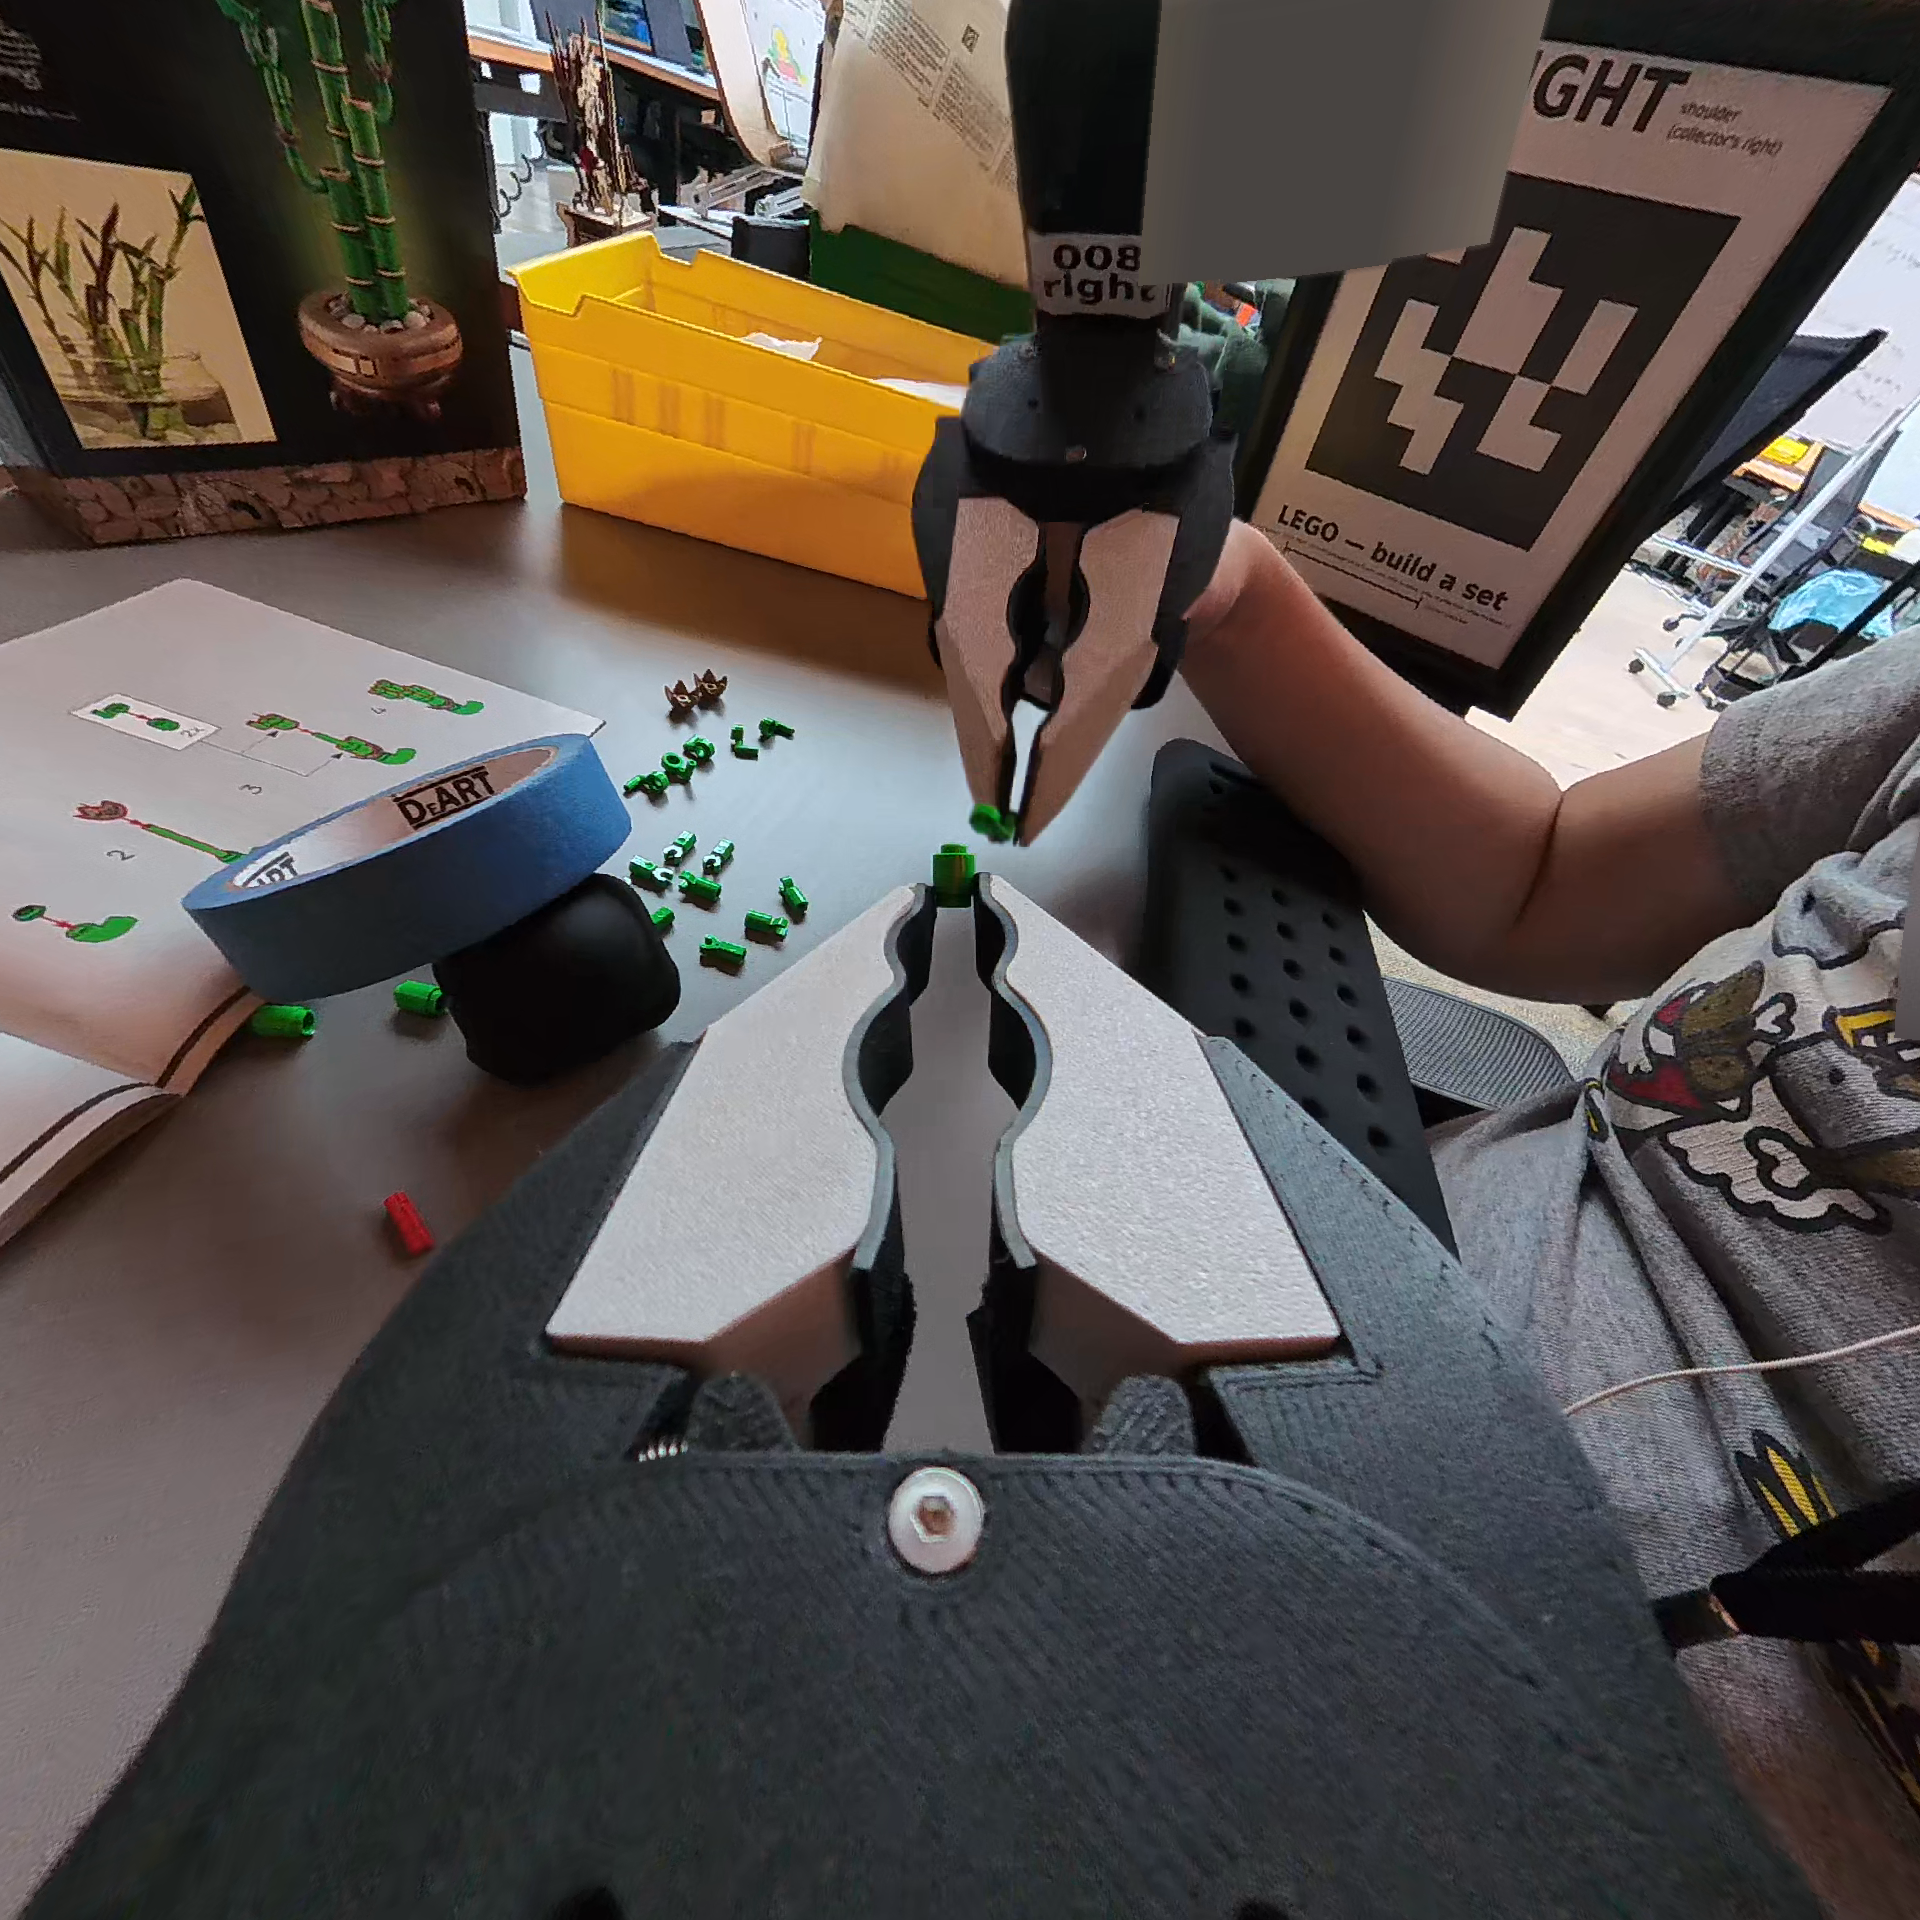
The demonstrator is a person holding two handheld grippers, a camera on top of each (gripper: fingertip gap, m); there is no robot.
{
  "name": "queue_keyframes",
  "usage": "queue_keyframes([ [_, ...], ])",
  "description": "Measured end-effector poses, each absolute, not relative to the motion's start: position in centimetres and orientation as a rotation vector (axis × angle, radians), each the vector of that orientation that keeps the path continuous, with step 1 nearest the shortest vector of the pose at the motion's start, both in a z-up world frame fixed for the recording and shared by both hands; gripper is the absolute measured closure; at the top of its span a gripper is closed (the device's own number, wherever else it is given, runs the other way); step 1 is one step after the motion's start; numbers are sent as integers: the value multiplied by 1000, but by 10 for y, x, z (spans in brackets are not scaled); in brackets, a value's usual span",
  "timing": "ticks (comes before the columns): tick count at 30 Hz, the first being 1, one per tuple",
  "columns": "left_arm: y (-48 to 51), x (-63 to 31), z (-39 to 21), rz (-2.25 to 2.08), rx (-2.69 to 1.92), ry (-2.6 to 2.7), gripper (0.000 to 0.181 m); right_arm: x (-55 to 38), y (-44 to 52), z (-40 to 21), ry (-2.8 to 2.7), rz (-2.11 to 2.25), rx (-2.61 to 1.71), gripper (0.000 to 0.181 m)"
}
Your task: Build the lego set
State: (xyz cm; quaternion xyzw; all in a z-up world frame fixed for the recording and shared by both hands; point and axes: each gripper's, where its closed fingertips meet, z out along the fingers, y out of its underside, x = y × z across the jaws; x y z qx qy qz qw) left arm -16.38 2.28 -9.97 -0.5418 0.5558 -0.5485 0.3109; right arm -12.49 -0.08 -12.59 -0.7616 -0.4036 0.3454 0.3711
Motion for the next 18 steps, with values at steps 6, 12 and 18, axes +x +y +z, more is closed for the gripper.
queue_keyframes([
  [6,26,-165,-99,-1441,-1441,1445,176,-140,-7,-171,-1108,927,-2162,180],
  [12,31,-166,-98,-1438,-1457,1412,176,-144,-7,-176,-1087,969,-2203,180],
  [18,32,-166,-98,-1445,-1464,1406,176,-142,-9,-182,-1081,979,-2241,180],
])
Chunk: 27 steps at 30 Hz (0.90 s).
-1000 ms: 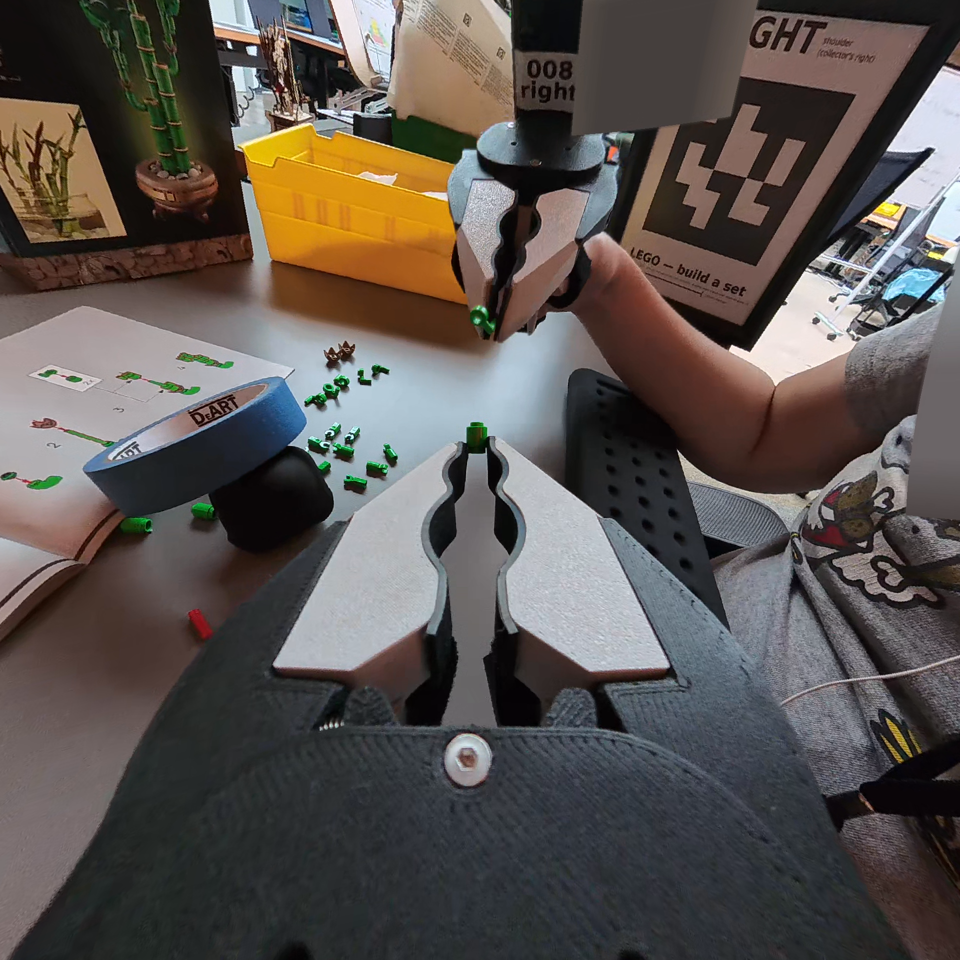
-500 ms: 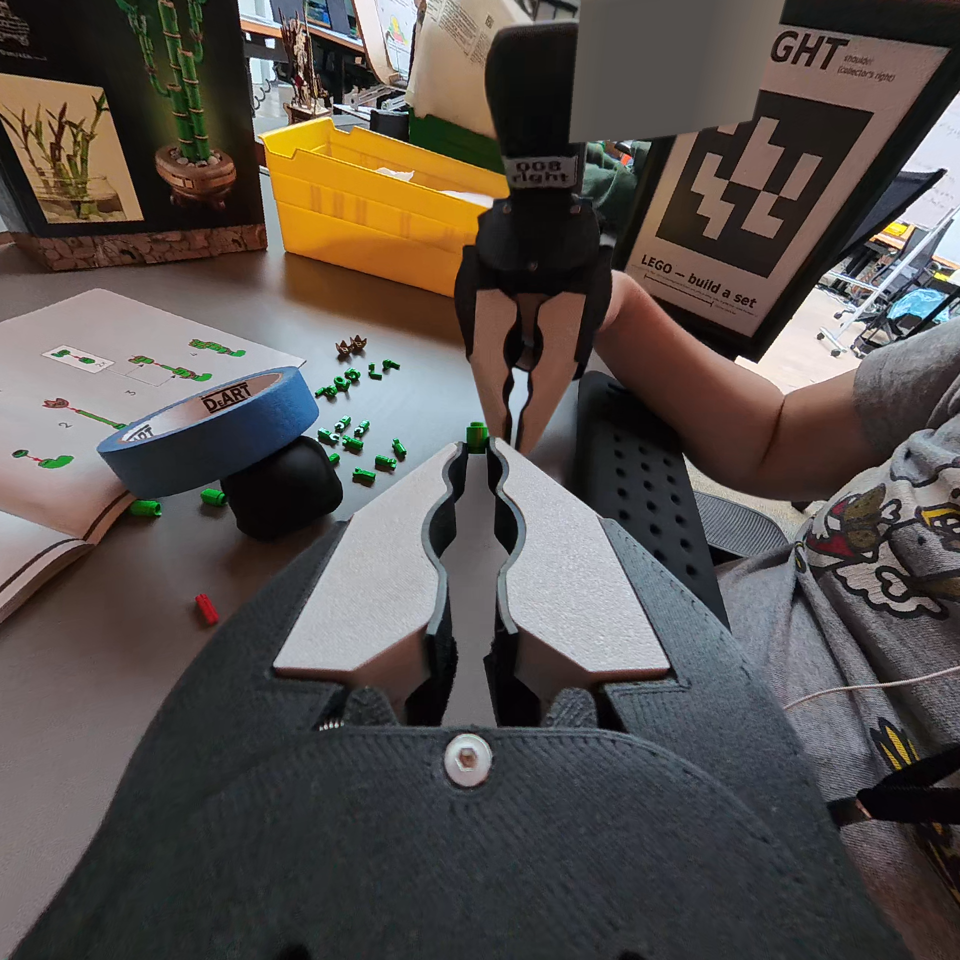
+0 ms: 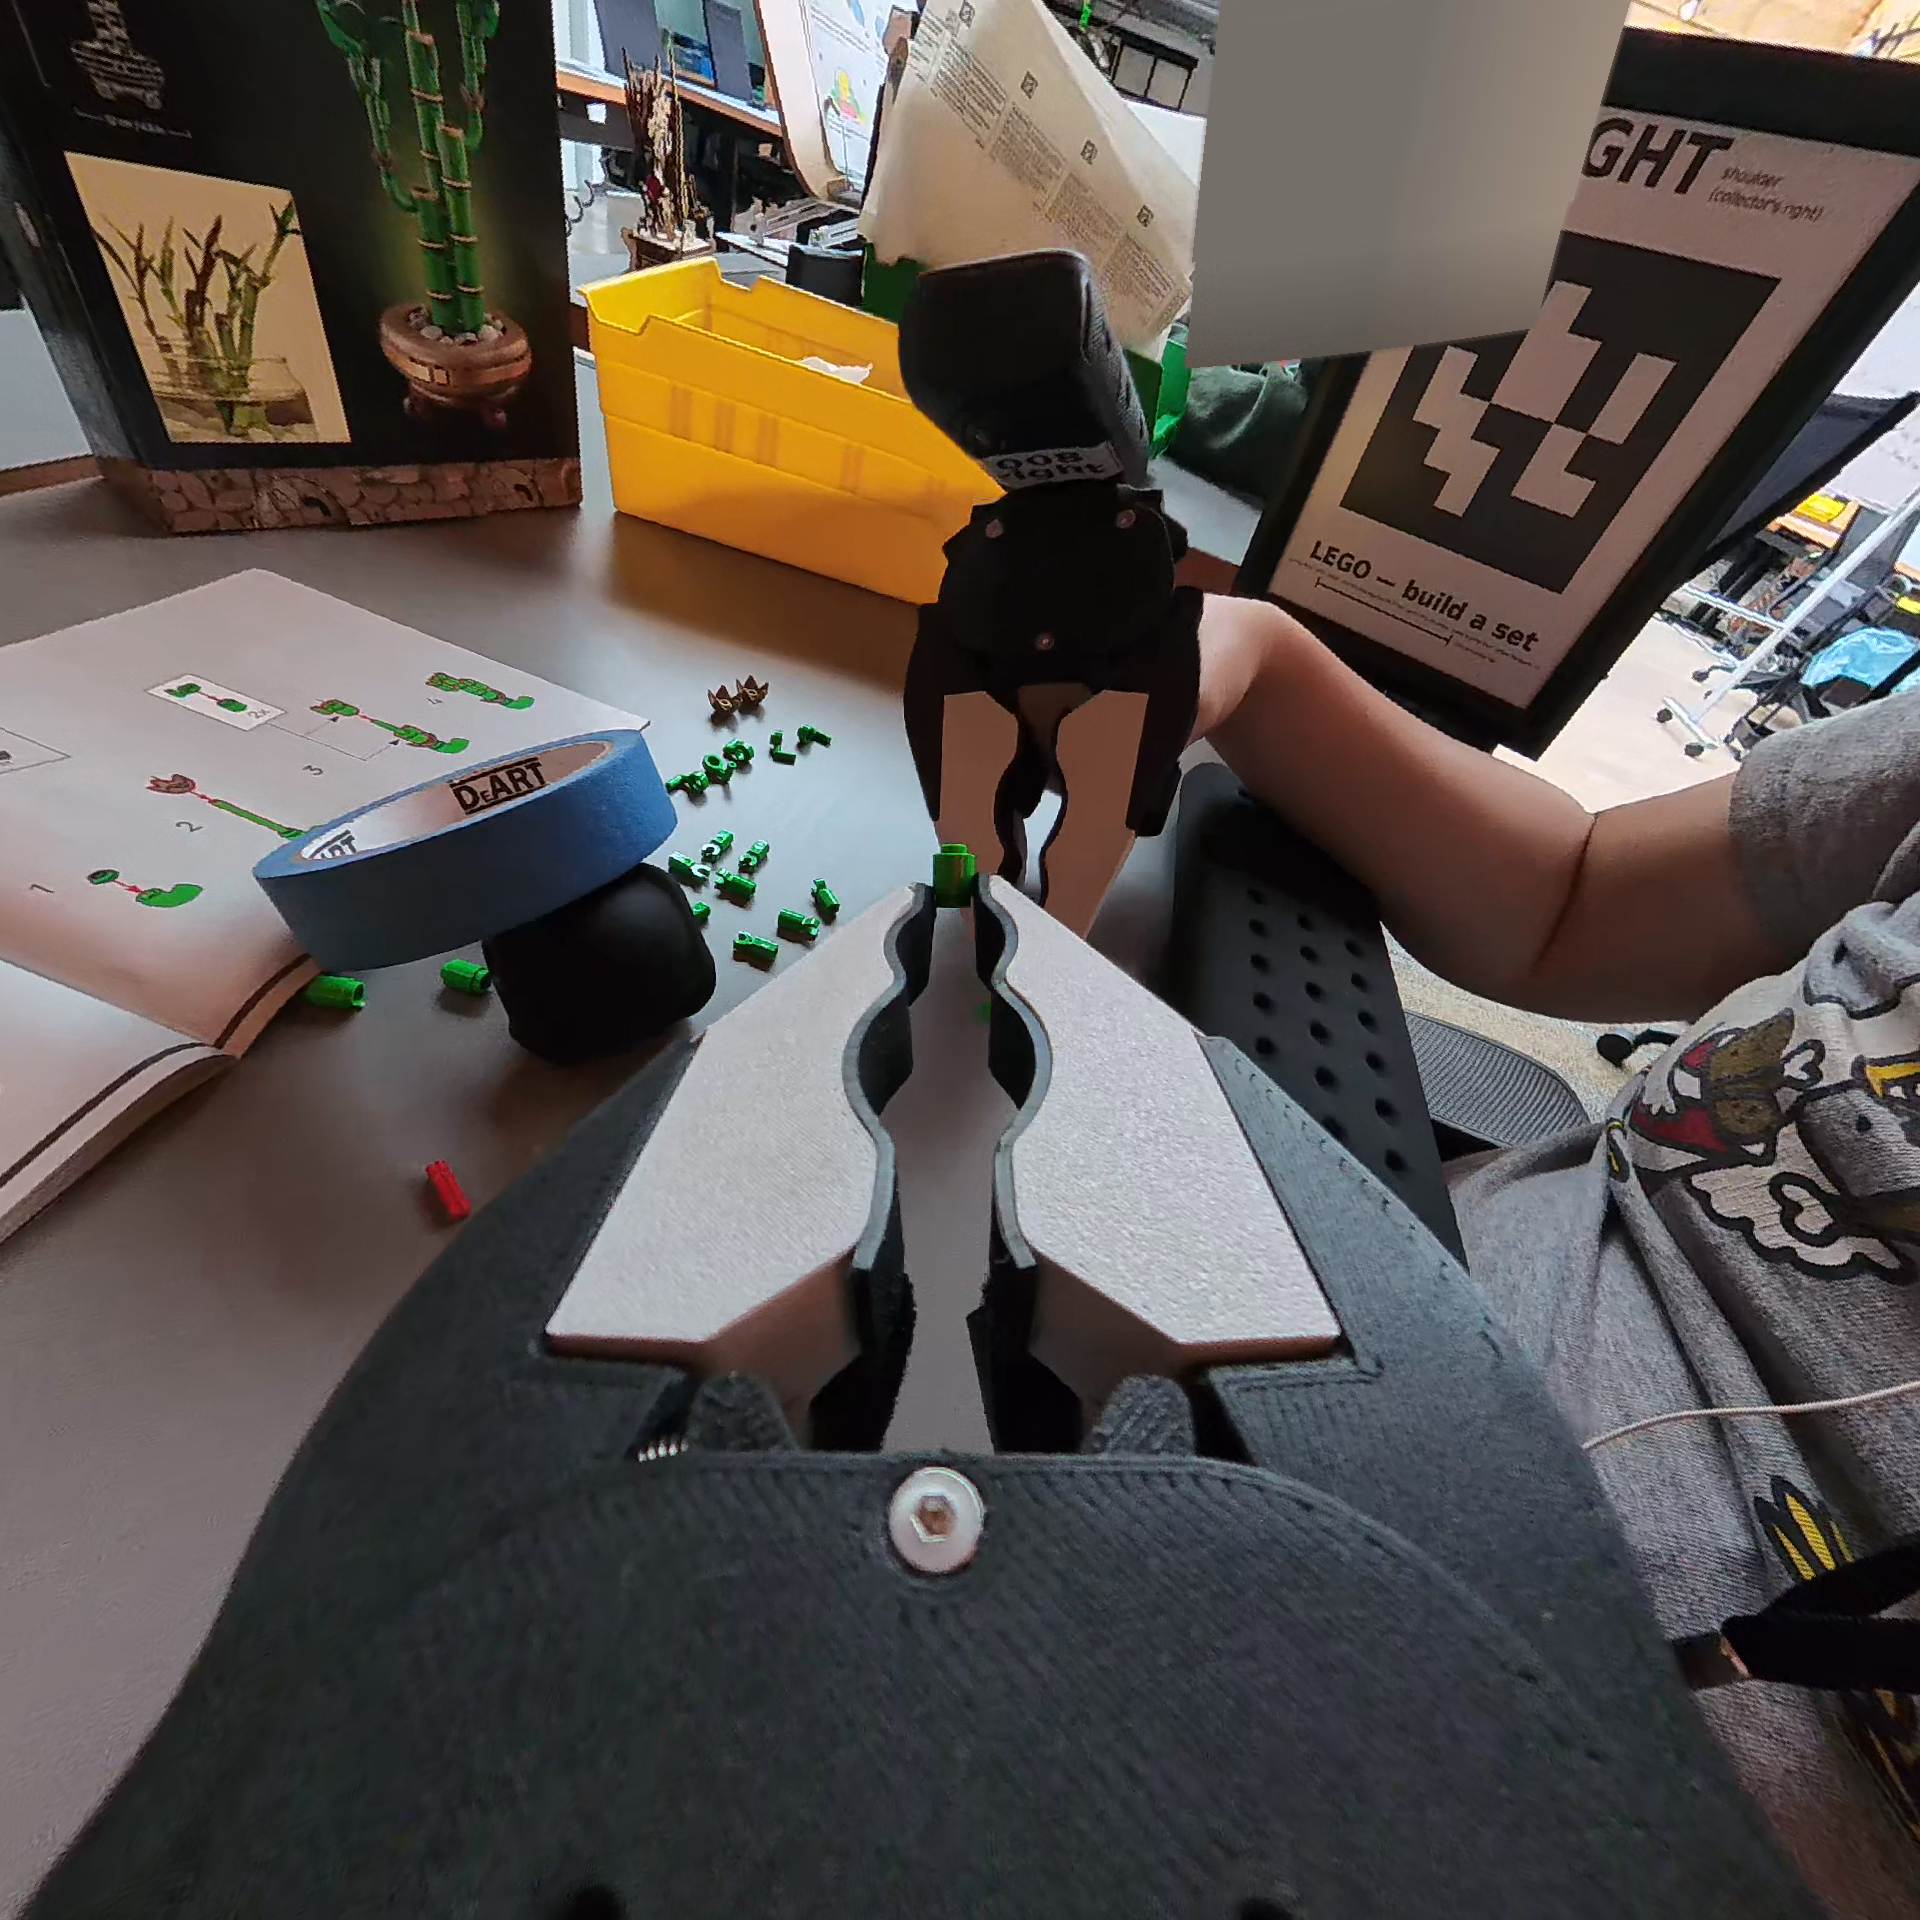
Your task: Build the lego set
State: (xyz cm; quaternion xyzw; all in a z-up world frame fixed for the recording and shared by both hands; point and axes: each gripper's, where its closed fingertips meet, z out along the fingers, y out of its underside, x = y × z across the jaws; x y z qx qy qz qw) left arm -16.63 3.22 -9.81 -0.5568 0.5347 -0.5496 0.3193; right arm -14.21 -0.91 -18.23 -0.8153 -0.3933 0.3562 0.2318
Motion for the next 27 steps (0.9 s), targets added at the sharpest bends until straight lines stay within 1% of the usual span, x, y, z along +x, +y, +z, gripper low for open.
queue_keyframes([
  [9,34,-165,-103,-1443,-1496,1409,176,-141,-11,-194,-1109,940,-2292,179],
  [11,35,-164,-105,-1444,-1517,1404,176,-139,-8,-196,-1096,907,-2299,173],
  [14,35,-163,-105,-1466,-1534,1389,176,-137,-4,-195,-1077,870,-2296,158],
  [16,36,-163,-103,-1499,-1546,1367,176,-131,4,-188,-1056,784,-2253,155],
  [18,35,-163,-99,-1569,-1555,1325,176,-130,20,-162,-1029,655,-2089,154],
  [21,36,-164,-85,-1731,-1549,1226,176,-145,35,-98,-1043,345,-1649,153],
  [23,37,-166,-74,-1846,-1523,1161,177,-162,33,-68,-1068,120,-1380,153],
  [27,38,-171,-64,-1957,-1491,1095,177,-177,39,-67,-1134,-228,-1246,153],
])
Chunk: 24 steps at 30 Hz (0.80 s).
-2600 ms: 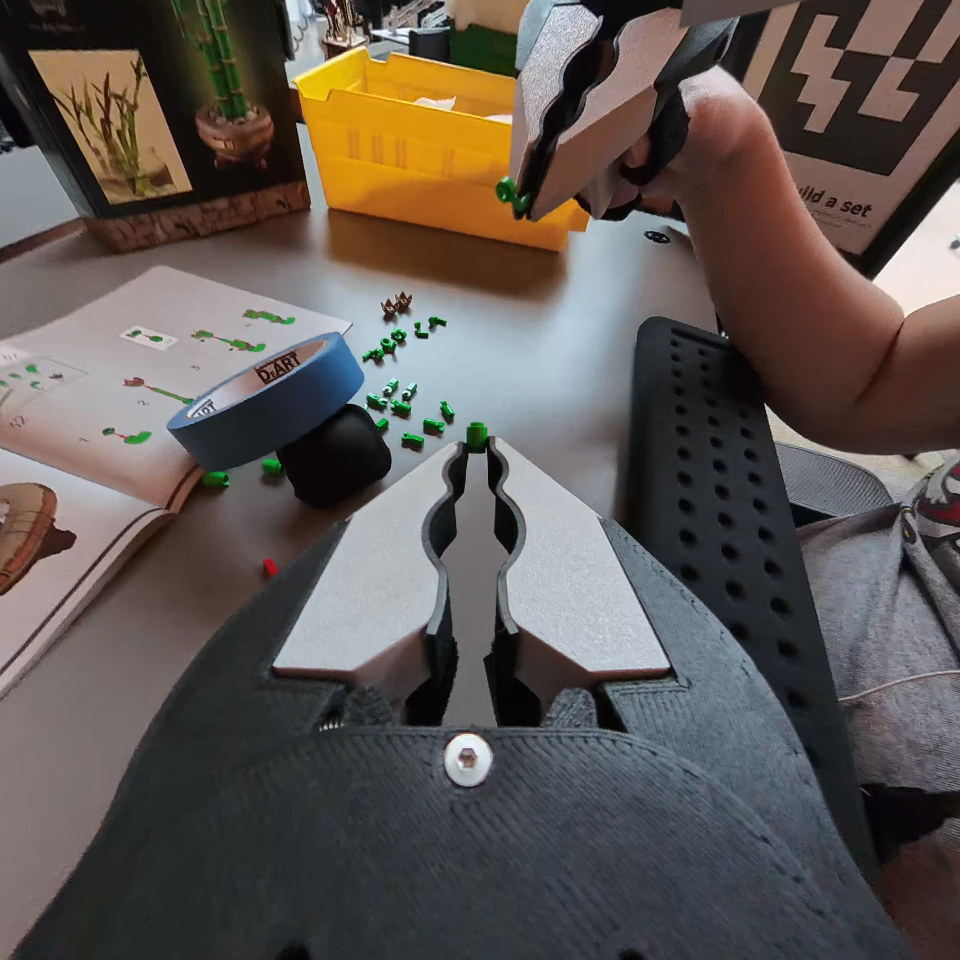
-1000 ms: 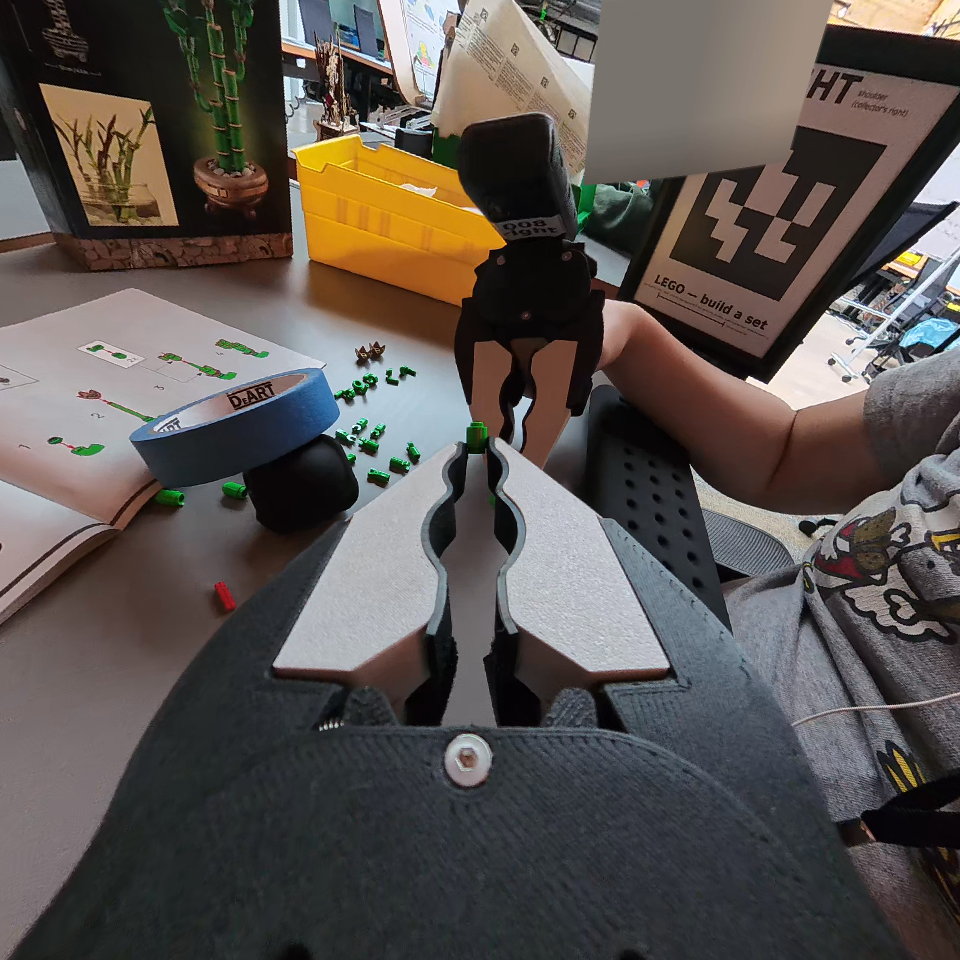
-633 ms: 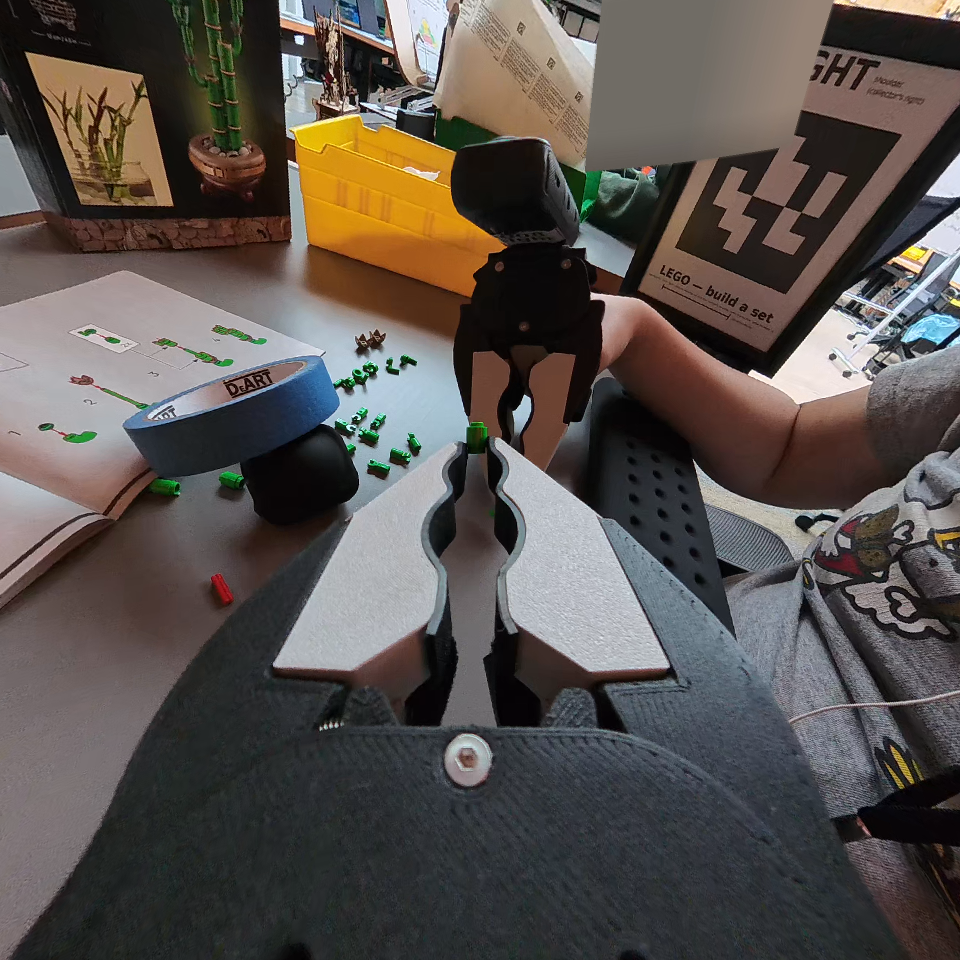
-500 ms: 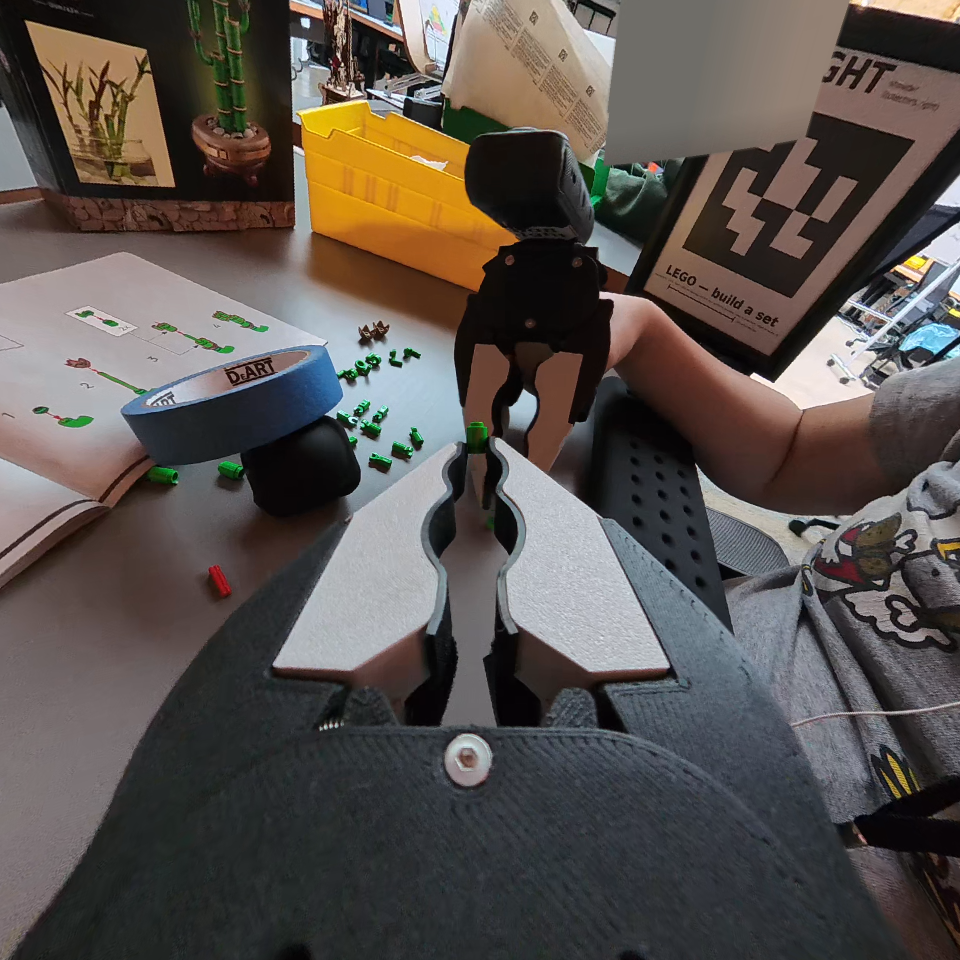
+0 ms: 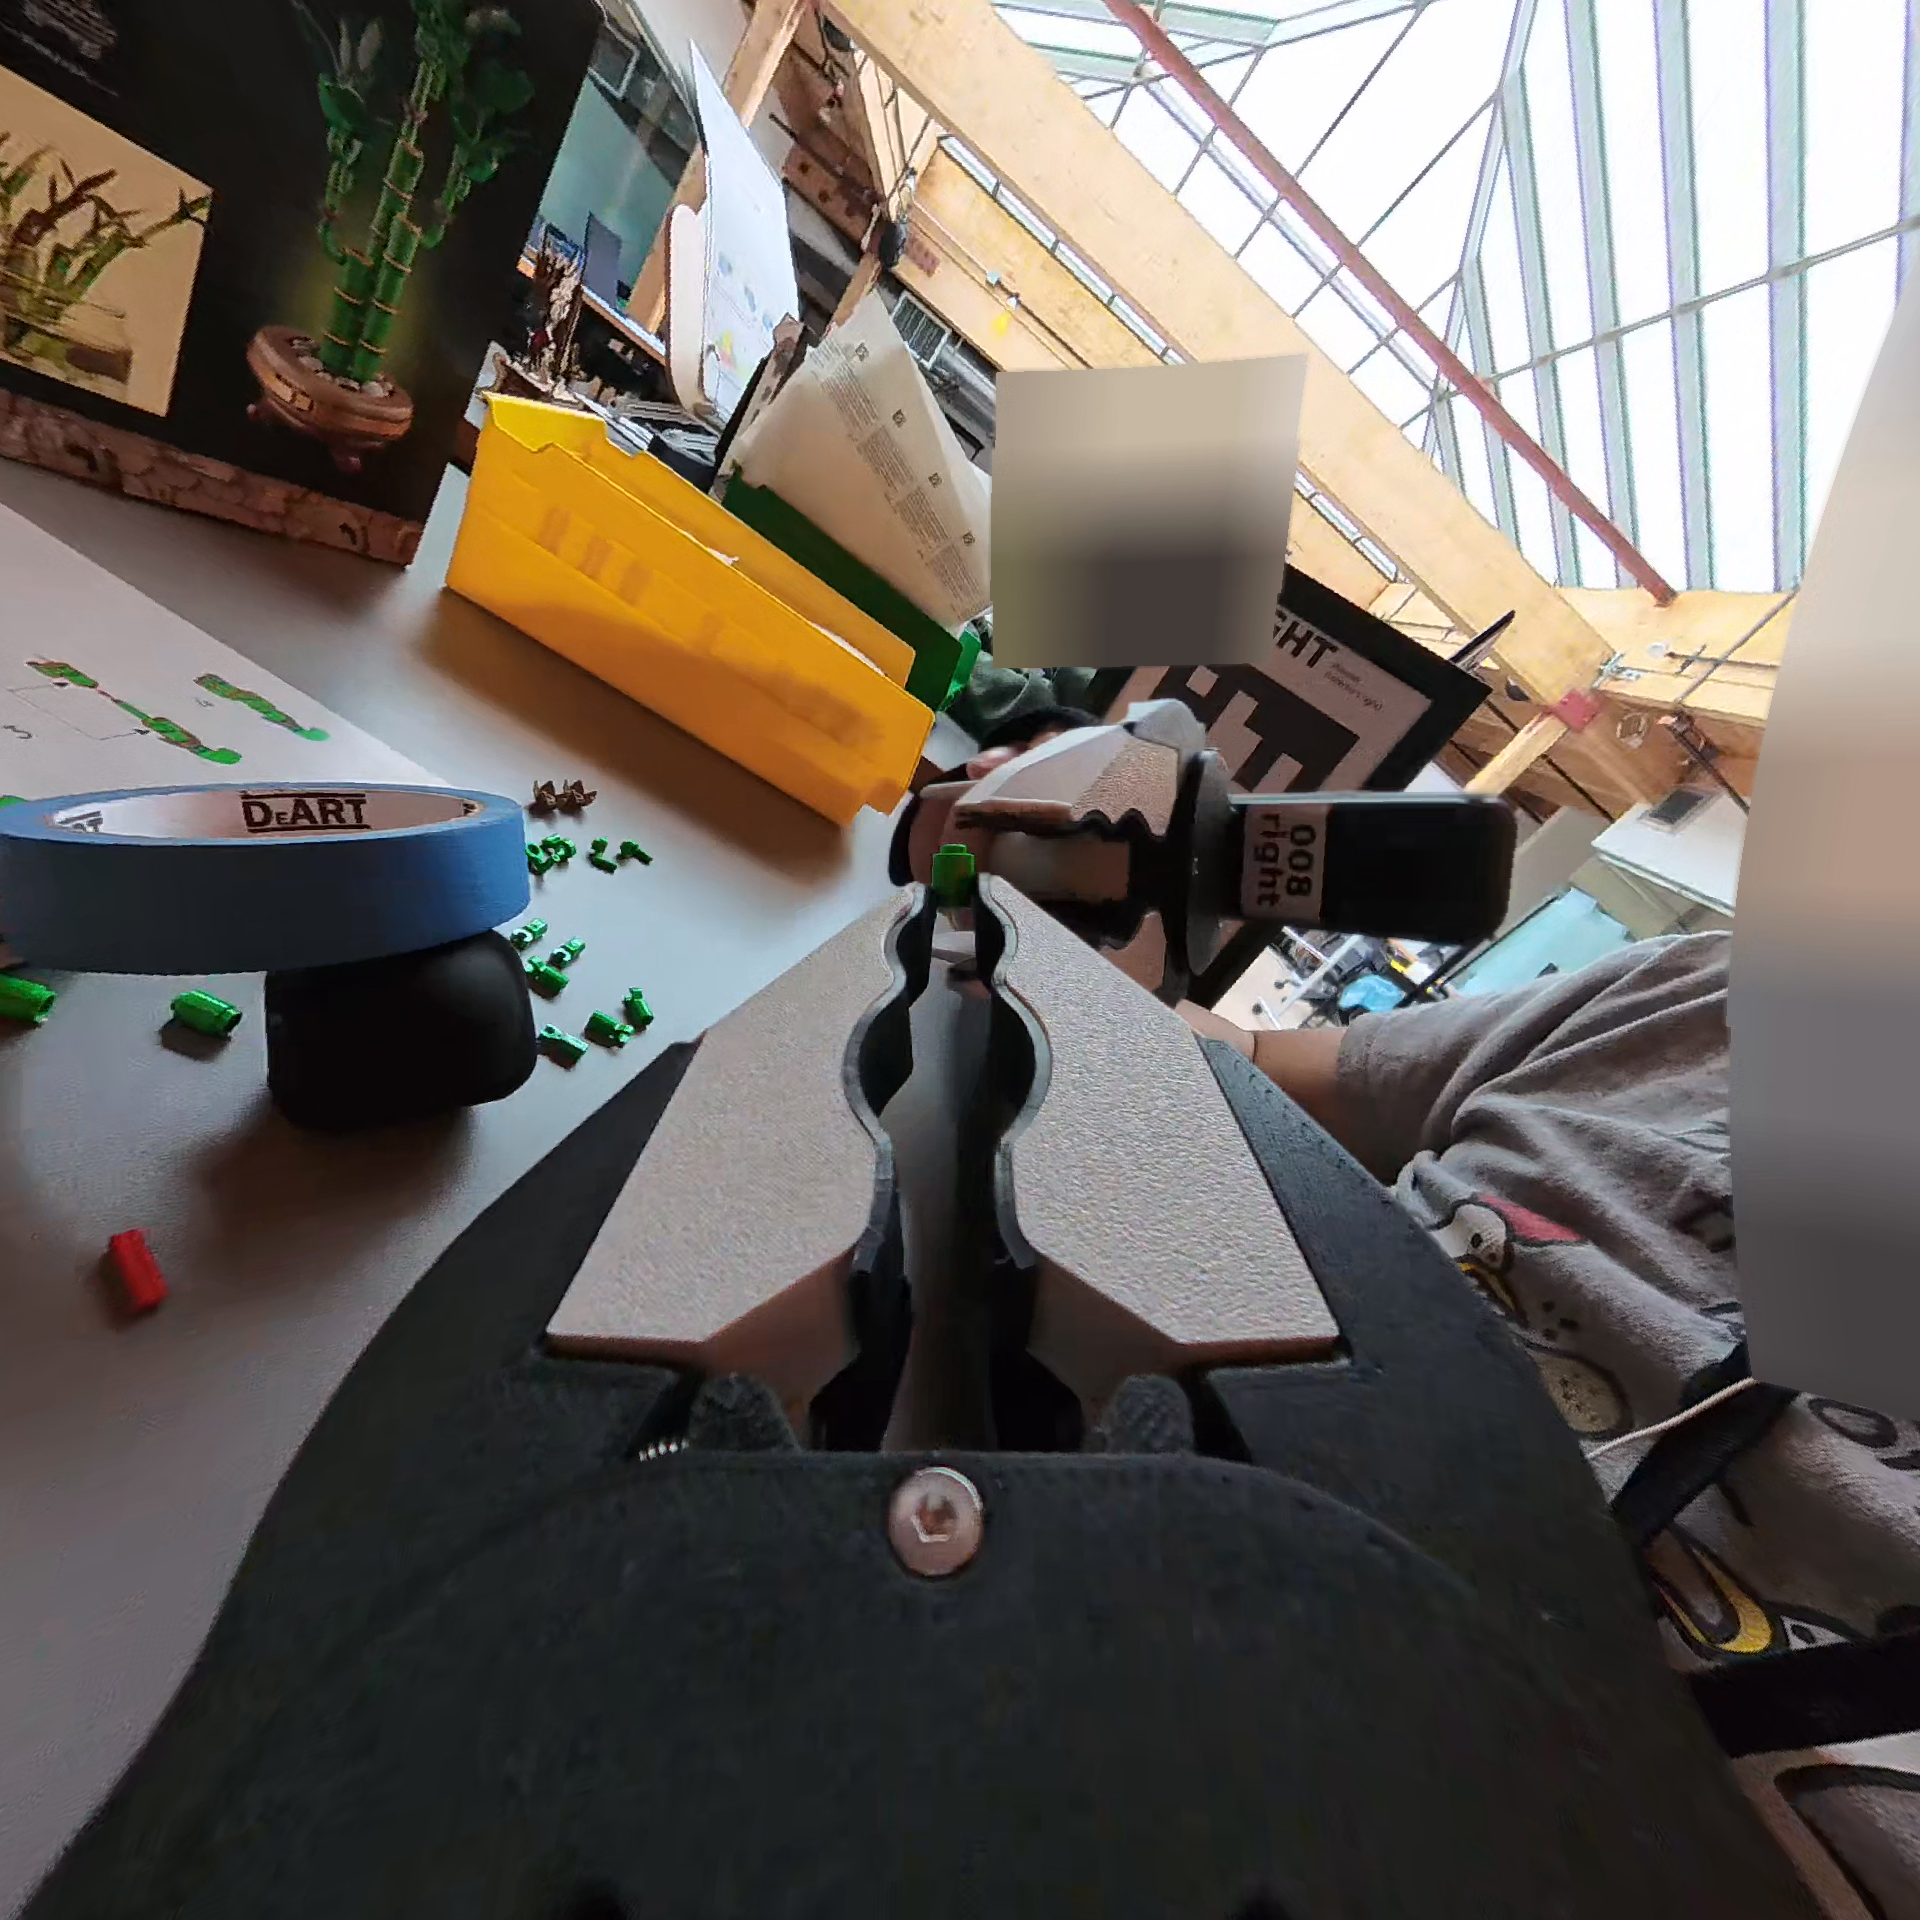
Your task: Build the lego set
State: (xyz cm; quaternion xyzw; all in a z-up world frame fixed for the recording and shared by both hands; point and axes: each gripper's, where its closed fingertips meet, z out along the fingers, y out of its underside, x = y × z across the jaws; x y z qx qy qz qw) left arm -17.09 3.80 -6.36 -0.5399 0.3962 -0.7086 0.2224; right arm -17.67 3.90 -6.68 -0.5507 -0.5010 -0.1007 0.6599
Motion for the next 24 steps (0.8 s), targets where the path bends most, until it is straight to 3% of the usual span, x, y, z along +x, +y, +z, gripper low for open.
queue_keyframes([
  [13,36,-169,-73,-1951,-1556,1111,177,-196,48,-75,-1128,-243,-1245,157],
  [24,30,-176,-57,-2213,-1492,1039,178,-188,43,-63,-1063,-149,-1228,165],
])
